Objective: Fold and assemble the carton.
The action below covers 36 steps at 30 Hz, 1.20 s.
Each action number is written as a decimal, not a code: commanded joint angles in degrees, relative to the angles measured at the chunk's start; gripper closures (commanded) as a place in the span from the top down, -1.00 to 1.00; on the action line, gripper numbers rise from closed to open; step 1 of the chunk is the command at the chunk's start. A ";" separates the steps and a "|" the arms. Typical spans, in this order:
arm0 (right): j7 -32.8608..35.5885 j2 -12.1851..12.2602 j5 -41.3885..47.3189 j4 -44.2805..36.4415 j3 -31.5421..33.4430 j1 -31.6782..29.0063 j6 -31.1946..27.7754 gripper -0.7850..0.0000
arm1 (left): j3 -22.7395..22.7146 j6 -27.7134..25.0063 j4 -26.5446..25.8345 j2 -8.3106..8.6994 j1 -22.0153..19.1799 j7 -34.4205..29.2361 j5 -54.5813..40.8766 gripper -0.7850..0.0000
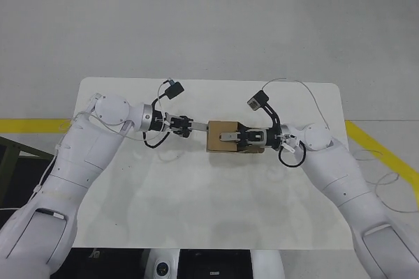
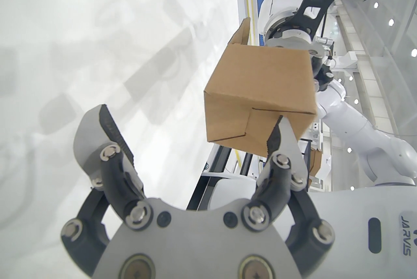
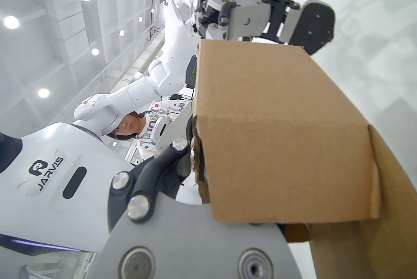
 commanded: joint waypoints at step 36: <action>-1.64 -4.66 -8.60 12.39 -3.03 5.65 3.06 1.00 | -10.85 -20.79 -13.34 5.26 11.34 20.64 30.13 1.00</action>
